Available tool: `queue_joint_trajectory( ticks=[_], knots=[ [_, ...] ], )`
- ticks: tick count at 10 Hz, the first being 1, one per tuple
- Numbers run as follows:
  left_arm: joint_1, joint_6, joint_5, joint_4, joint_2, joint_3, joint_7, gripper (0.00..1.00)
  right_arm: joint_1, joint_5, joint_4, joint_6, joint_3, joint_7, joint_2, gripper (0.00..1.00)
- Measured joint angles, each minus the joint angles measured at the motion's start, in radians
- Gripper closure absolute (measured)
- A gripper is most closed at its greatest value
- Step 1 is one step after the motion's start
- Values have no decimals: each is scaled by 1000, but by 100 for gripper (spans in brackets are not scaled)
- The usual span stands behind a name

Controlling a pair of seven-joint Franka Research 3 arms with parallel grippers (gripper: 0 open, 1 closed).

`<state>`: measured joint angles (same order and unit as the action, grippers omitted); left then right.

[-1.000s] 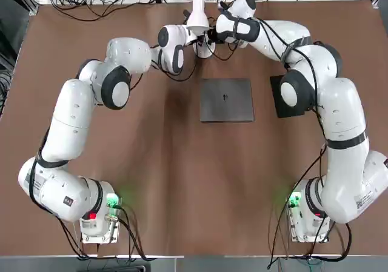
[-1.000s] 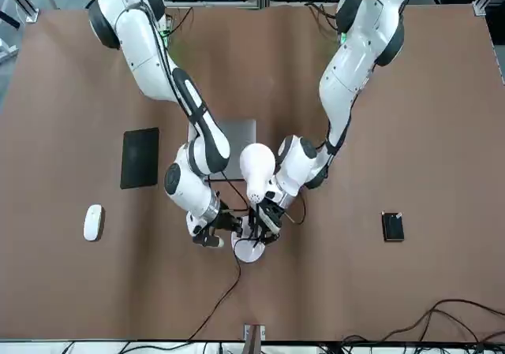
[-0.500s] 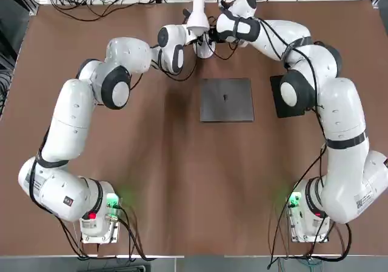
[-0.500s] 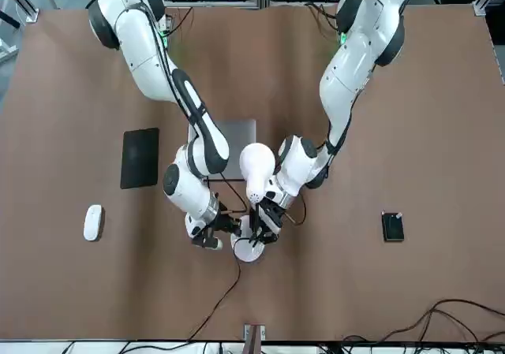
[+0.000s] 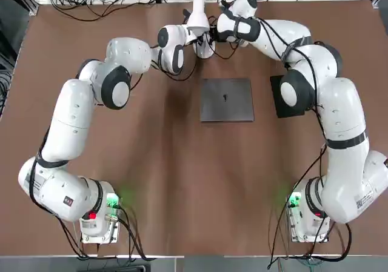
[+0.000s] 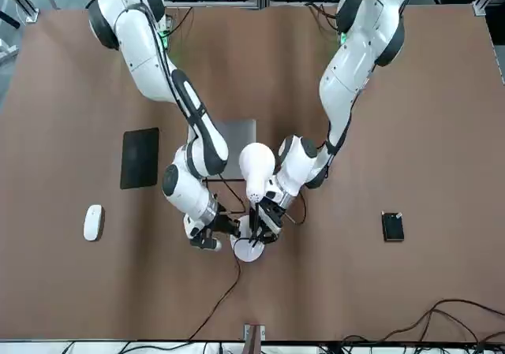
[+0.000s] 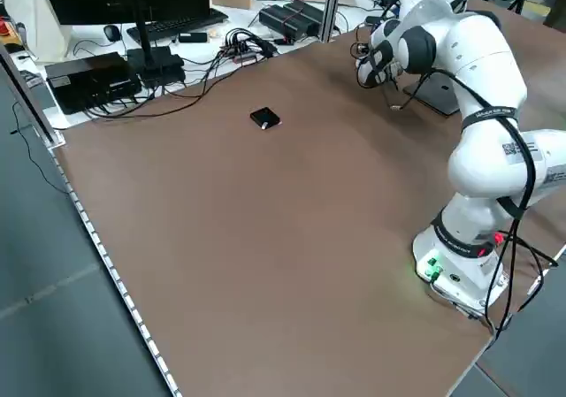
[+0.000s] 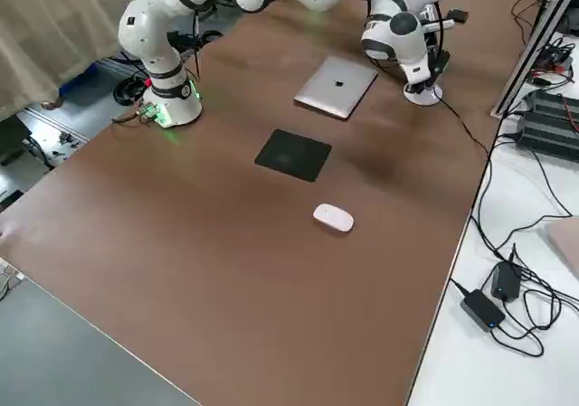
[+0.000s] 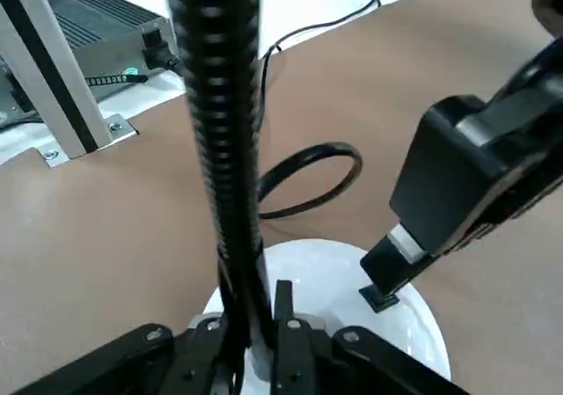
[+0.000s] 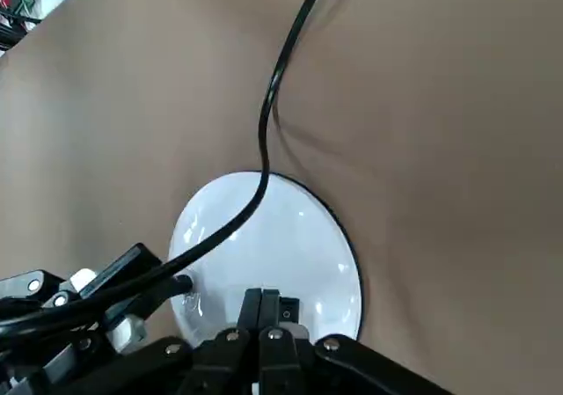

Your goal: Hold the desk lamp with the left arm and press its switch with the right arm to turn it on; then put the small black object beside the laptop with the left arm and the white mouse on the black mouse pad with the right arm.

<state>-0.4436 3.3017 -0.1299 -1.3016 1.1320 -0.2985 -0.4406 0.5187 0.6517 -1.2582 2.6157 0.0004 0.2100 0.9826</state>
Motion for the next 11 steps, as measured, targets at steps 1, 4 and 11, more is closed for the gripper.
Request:
queue_joint_trajectory(
  ticks=[1,4,11],
  knots=[
    [0,4,0,-1,0,0,0,85,0,-1,0,0,0,0,0,97],
    [0,6,0,-1,1,0,0,85,5,-1,0,8,3,-1,8,97],
    [0,6,0,-2,1,0,0,85,7,-4,3,19,5,-3,13,97]
  ],
)
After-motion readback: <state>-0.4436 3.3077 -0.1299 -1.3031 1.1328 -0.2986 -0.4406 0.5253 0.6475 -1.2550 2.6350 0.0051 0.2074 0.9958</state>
